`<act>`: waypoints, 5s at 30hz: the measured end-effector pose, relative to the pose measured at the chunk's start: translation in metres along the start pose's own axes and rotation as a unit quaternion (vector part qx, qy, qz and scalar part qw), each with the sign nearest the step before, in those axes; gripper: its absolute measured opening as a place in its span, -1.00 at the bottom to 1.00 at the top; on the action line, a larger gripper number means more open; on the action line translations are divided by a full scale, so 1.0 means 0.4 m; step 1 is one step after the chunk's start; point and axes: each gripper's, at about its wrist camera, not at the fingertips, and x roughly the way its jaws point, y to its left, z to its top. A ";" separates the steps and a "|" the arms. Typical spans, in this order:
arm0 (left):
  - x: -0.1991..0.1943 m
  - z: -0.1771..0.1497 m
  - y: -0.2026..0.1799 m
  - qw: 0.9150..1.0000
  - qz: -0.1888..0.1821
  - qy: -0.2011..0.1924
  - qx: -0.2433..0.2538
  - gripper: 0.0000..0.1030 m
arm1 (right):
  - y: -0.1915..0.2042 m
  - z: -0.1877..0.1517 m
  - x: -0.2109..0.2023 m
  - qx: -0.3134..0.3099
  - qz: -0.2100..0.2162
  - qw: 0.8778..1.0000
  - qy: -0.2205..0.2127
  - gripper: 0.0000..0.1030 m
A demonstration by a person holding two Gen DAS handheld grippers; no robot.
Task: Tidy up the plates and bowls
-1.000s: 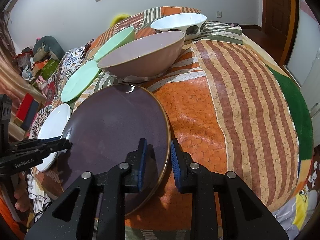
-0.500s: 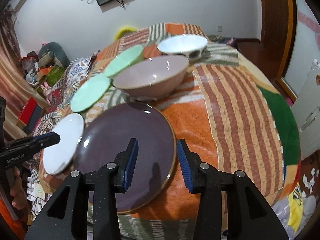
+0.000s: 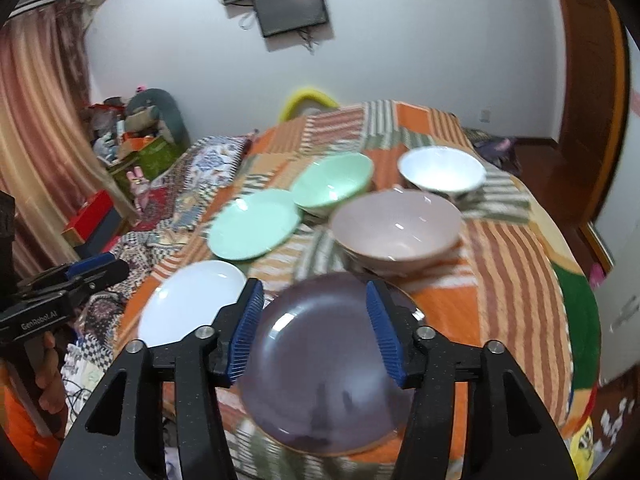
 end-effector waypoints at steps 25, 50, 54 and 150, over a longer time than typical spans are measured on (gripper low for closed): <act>0.167 -0.140 0.324 0.988 0.039 0.116 -0.091 0.06 | 0.214 0.013 0.320 -0.073 0.045 0.990 0.114 0.12; 0.250 -0.197 0.375 0.981 -0.002 0.152 -0.123 -0.47 | 0.197 -0.049 0.458 -0.081 0.028 0.971 0.225 -0.50; 0.256 -0.194 0.363 0.982 0.006 0.151 -0.117 -0.48 | 0.207 -0.051 0.464 -0.090 0.024 0.970 0.226 -0.48; 0.135 -0.037 -0.109 0.994 -0.030 0.099 0.017 -0.50 | -0.096 -0.037 0.038 0.037 -0.005 0.998 0.054 -0.52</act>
